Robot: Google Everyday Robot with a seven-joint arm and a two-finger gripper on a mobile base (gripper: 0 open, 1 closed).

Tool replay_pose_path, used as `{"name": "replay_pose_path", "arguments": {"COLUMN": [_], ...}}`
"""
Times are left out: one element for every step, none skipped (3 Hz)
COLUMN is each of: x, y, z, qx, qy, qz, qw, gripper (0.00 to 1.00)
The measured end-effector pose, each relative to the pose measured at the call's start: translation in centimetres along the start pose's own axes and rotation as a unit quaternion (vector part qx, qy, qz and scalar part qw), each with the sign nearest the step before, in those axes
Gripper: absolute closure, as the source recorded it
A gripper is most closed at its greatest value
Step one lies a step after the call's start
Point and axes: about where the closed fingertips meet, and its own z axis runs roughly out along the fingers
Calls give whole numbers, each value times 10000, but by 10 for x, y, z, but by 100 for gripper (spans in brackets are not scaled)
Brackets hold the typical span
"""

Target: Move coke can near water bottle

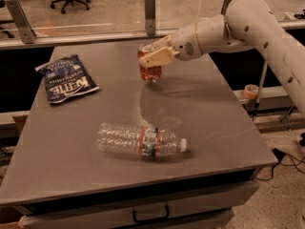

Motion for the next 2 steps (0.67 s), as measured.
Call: {"name": "replay_pose_path", "arguments": {"x": [15,37], "y": [45,78], "z": [0,-7], "qx": [-321,-449], "qy": [145,284], "qz": [167,390], "qw": [9992,9978], "gripper": [100,100]}}
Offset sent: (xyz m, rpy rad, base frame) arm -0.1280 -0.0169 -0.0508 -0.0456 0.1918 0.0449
